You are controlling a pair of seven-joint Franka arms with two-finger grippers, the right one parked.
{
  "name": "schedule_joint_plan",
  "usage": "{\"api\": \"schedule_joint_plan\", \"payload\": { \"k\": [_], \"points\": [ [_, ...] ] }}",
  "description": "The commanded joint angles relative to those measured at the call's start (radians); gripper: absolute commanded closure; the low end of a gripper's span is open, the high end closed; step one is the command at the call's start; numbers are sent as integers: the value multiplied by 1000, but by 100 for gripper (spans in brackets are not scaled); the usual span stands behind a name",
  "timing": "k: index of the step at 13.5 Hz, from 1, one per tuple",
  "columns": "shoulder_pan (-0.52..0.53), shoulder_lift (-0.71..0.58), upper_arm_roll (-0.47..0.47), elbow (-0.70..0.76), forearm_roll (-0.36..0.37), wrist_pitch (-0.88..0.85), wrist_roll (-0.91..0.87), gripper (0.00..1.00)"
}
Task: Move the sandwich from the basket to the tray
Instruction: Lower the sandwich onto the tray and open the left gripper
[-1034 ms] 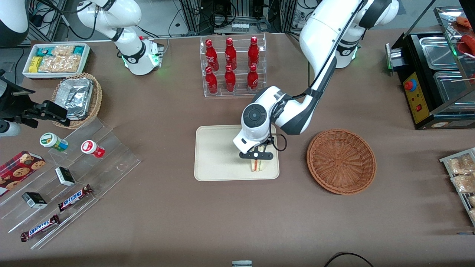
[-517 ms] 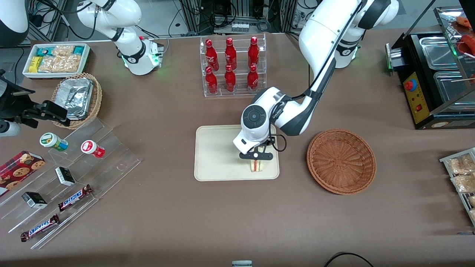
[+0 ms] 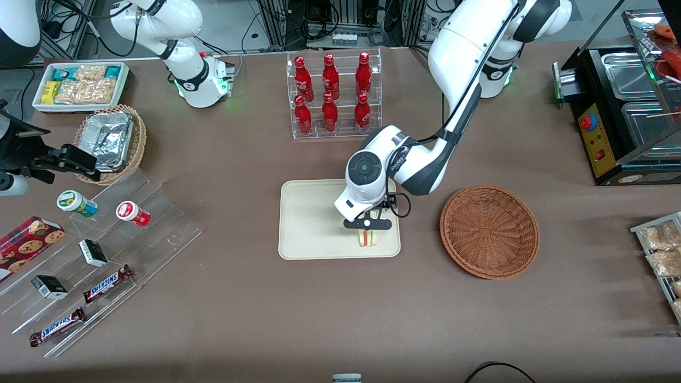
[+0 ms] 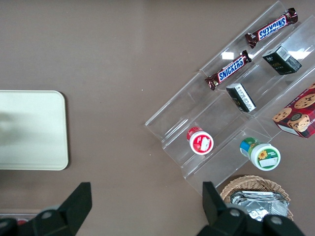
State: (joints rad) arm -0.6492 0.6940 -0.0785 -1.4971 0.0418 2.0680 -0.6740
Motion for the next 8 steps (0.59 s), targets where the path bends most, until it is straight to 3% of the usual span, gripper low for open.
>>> {"api": "schedule_joint_plan", "payload": {
  "k": [1,8],
  "points": [
    [-15,16,12,52,16,-26,-45,0],
    [3,12,19,95,18,-28,-154,0]
  ]
}}
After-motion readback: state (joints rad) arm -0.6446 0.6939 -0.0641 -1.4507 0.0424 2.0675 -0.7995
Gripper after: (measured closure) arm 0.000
